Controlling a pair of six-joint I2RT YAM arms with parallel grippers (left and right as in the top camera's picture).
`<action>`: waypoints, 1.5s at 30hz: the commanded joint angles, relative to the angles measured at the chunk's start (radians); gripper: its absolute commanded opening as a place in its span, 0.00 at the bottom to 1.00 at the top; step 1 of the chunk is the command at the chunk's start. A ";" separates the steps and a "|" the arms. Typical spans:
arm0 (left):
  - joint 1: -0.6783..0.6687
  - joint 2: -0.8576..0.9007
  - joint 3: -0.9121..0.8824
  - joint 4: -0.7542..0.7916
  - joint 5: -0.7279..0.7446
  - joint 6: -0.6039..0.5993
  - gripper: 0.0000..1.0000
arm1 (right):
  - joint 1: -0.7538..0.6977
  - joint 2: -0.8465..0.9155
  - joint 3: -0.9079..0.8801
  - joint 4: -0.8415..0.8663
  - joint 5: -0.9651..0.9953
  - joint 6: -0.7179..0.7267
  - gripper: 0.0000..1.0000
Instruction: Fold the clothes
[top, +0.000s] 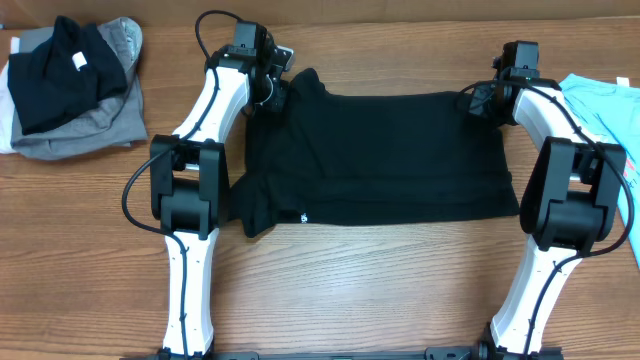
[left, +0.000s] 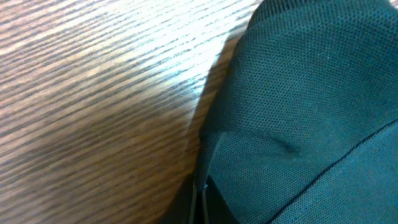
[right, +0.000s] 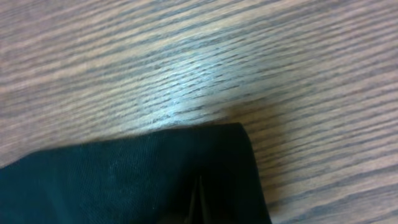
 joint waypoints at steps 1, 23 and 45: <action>0.000 0.012 0.016 -0.016 -0.017 0.011 0.04 | 0.002 0.015 0.044 0.003 0.011 0.023 0.06; 0.000 0.012 0.016 -0.021 -0.017 0.011 0.04 | -0.004 0.083 0.149 -0.039 0.050 0.037 0.93; 0.000 -0.087 0.074 -0.176 -0.016 -0.057 0.04 | -0.006 0.085 0.311 -0.249 0.051 0.122 0.04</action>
